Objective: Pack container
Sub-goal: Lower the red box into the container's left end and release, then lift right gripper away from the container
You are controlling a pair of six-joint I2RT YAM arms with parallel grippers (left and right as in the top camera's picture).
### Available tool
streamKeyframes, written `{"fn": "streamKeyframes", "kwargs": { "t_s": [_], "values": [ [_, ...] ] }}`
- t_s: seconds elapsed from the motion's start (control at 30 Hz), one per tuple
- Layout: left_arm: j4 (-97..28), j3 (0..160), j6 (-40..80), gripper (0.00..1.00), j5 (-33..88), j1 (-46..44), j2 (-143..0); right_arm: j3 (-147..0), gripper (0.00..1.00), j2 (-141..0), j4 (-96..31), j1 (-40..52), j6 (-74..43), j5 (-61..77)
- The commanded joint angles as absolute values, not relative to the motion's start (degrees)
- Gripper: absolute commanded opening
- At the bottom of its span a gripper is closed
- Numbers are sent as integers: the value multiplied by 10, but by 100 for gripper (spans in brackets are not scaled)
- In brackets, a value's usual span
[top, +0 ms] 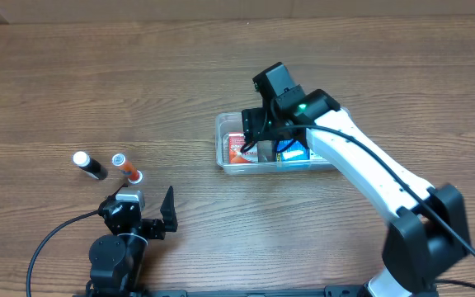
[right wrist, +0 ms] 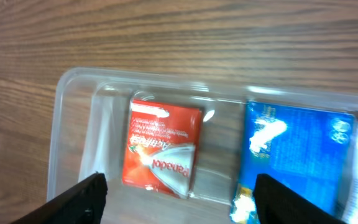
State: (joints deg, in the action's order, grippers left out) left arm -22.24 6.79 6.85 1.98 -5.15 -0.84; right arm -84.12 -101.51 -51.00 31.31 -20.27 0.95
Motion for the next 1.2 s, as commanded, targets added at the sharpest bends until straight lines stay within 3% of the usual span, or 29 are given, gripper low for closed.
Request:
{"fn": "streamKeyframes", "kwargs": {
  "t_s": [0.0, 0.13, 0.2, 0.23, 0.3, 0.4, 1.17],
  "values": [
    [-220, 65, 60, 100, 24, -49, -3, -859, 79, -933, -542, 299, -200, -30],
    [-220, 65, 60, 100, 24, -49, -3, -859, 84, -818, -561, 199, -243, -81],
    [-219, 65, 60, 100, 24, -49, -3, -859, 84, -769, -577, 76, -255, -77],
    [-220, 65, 60, 100, 24, -49, -3, -859, 86, -764, -585, 40, -255, -76],
    [-220, 65, 60, 100, 24, -49, -3, -859, 100, -764, -609, -23, -255, -66],
    [-220, 65, 60, 100, 24, -49, -3, -859, 100, -766, -645, -80, -255, -23],
    [-220, 65, 60, 100, 24, -49, -3, -859, 100, -766, -652, -86, -255, -12]
  ]
}}
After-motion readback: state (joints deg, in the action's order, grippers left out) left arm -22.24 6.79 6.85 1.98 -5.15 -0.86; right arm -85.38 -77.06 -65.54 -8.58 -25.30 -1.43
